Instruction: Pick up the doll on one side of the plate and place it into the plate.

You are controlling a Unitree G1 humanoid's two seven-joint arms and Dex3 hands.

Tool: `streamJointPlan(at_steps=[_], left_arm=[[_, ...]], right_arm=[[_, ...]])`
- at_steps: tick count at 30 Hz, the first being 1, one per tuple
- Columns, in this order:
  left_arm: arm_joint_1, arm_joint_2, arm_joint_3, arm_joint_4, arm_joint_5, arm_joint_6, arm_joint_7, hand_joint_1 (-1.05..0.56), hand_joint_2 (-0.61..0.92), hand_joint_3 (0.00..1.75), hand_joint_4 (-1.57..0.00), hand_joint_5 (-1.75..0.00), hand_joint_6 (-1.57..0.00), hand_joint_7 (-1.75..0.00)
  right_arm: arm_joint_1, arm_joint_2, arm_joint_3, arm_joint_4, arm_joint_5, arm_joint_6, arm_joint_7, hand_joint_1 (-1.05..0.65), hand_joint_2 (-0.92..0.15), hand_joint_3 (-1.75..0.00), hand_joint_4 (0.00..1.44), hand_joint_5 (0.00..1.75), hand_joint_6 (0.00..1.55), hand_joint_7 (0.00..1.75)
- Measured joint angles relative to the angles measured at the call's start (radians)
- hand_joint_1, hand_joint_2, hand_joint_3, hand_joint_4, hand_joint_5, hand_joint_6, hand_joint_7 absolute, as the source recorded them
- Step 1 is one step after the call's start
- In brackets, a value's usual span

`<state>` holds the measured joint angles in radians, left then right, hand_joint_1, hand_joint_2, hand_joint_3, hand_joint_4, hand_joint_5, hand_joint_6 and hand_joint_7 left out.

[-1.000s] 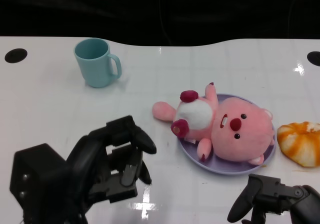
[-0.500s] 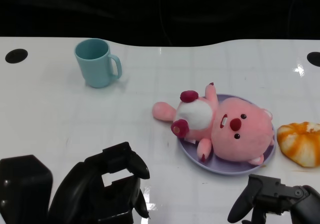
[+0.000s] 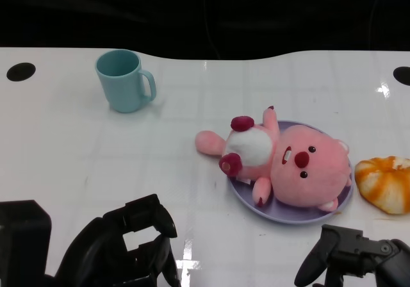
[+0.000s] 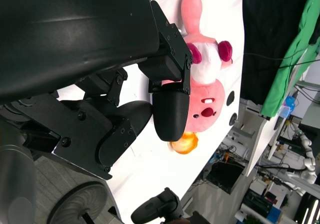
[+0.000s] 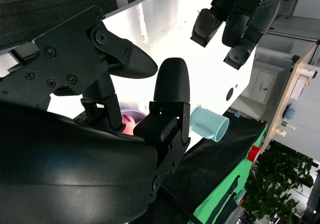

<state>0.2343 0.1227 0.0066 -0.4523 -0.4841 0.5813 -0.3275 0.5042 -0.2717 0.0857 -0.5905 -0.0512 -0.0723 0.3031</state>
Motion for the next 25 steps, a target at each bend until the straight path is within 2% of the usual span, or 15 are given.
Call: streamJointPlan(at_steps=[25], left_arm=[[-0.019,0.007,0.0,0.02,0.0,-0.006,-0.009,-0.16,0.47,1.3,-0.79,-1.75,-0.66,-1.64]], right_arm=[[0.01,-0.001,-0.002,-0.008,0.0,0.0,0.001,-0.09,-0.53,-1.09,0.68,1.64,0.62,1.26]])
